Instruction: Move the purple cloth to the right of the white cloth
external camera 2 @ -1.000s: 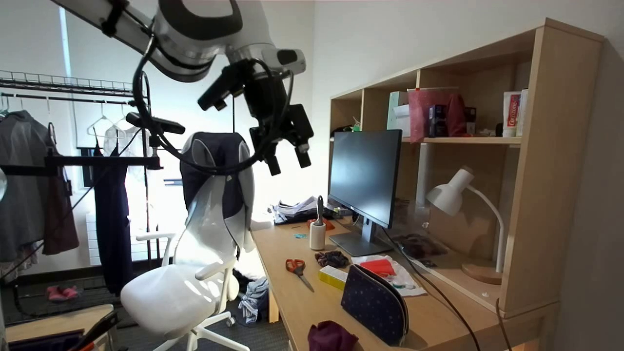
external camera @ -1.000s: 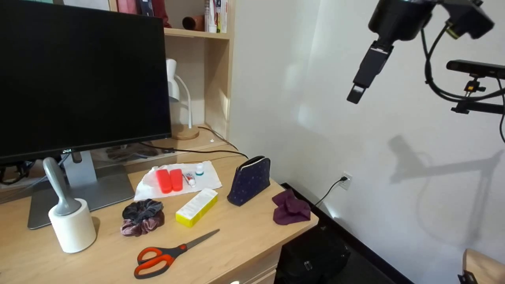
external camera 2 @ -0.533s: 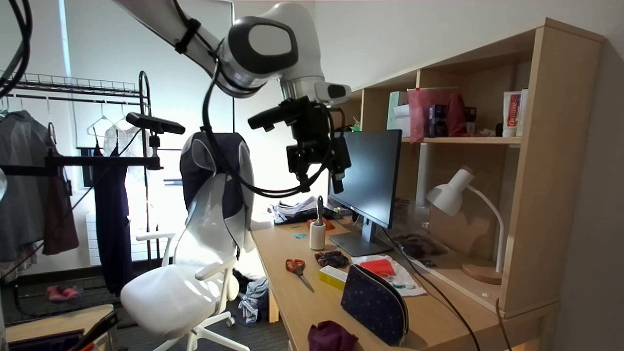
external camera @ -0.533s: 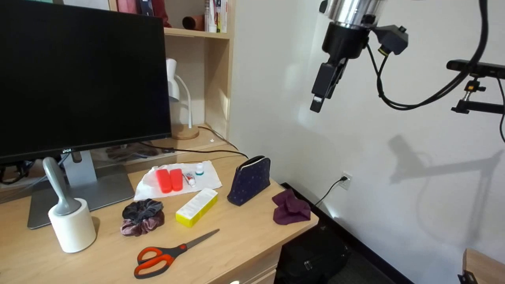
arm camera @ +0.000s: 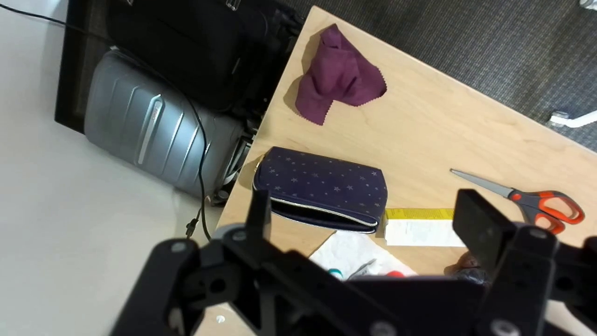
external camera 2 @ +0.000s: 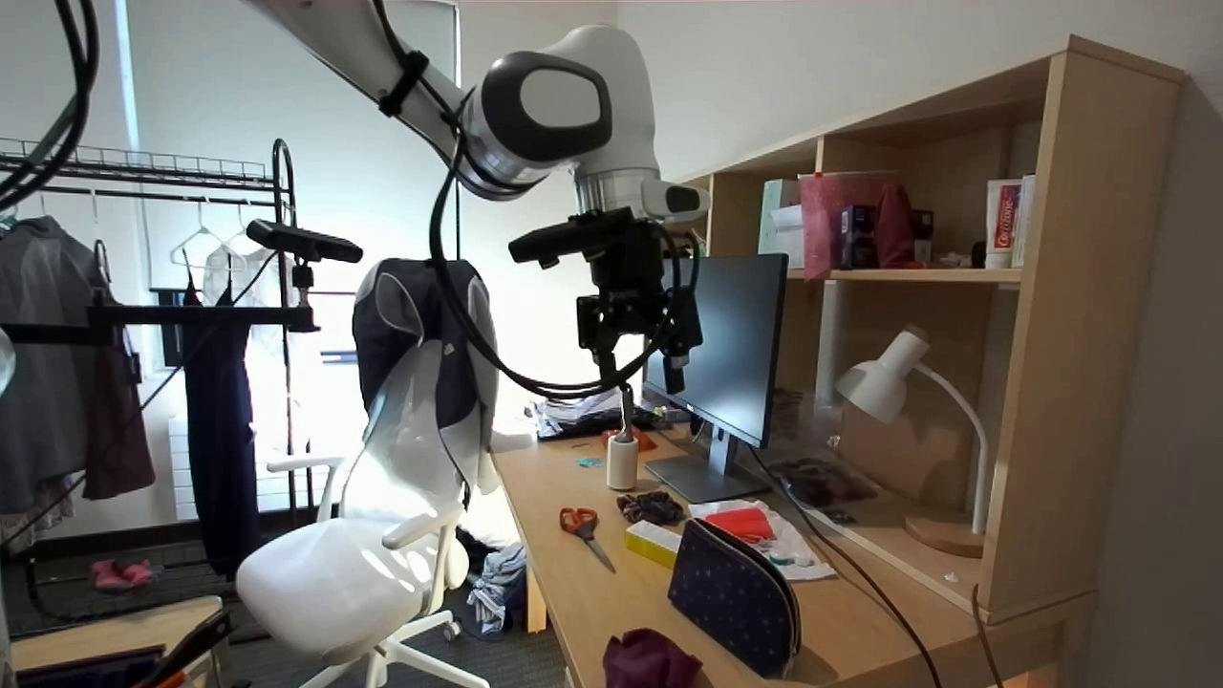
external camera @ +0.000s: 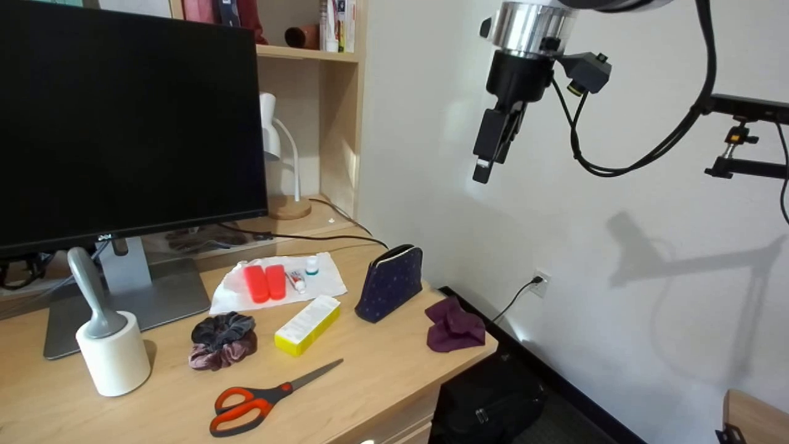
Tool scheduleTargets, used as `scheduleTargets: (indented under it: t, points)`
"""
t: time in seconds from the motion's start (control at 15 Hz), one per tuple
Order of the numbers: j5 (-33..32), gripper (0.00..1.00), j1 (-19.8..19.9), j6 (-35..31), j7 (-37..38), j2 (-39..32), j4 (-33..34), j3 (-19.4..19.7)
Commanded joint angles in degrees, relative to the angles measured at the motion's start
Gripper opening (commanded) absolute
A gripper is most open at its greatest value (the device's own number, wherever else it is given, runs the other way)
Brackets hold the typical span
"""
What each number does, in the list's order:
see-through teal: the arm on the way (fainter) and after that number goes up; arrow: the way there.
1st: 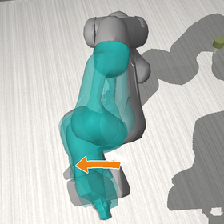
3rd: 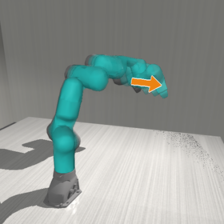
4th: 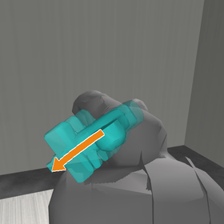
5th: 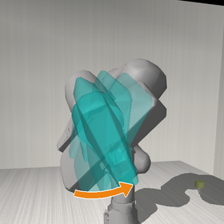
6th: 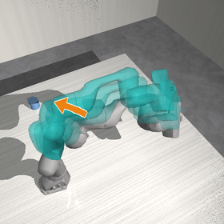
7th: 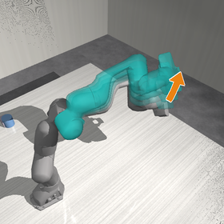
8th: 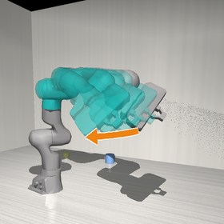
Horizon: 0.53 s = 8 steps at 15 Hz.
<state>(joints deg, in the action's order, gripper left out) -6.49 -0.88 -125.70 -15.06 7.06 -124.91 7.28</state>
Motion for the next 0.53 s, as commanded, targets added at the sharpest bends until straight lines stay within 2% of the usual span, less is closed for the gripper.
scheduleTargets:
  t: [0.0,0.2,0.47]
  points:
    - [1.8,1.00,1.3,-2.5,-1.8,-1.3,0.1,-0.8]
    - [5.6,1.00,1.7,-8.8,-3.7,-3.7,-1.1,0.0]
    - [15.6,1.00,2.9,-17.9,-7.8,-7.6,-3.6,0.2]
